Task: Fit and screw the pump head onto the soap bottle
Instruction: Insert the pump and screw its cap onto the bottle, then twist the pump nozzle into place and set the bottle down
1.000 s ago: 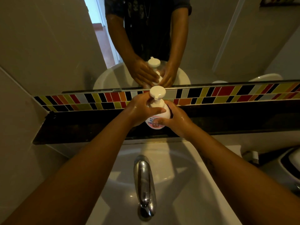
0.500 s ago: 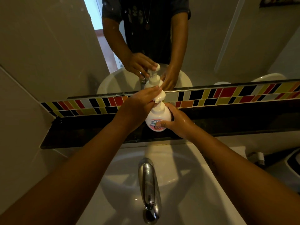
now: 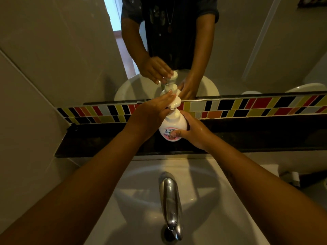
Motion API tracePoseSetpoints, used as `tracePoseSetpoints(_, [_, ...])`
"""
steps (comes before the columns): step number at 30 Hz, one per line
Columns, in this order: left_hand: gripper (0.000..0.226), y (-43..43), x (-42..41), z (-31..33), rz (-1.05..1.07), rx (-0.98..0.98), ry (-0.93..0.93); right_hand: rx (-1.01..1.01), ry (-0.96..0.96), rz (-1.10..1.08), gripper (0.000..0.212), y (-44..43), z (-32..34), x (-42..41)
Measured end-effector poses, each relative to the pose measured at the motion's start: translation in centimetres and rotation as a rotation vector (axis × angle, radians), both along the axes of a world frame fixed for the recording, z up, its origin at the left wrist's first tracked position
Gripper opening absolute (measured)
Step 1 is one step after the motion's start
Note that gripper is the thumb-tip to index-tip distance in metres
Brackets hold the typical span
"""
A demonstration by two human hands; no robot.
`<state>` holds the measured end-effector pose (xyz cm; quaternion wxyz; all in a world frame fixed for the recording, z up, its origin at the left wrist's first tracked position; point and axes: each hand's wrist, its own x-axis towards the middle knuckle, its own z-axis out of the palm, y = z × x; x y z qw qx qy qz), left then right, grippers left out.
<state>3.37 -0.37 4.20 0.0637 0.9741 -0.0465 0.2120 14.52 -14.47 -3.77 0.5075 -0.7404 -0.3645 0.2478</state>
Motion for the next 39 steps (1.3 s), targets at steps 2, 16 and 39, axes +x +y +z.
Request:
tracePoseSetpoints(2, [0.075, 0.6, -0.4, -0.5, 0.069, -0.313, -0.018, -0.008, 0.025, 0.029, 0.067, 0.5, 0.4, 0.2])
tracePoseSetpoints(16, [0.046, 3.5, -2.2, -5.6, 0.243, -0.834, 0.061, 0.016, -0.091, -0.179, 0.06, 2.8, 0.3, -0.5])
tracePoseSetpoints(39, [0.068, 3.1, -7.8, -11.0, 0.663, -0.212, 0.282, -0.591, -0.655, -0.278, 0.071, -2.9, -2.8, -3.2])
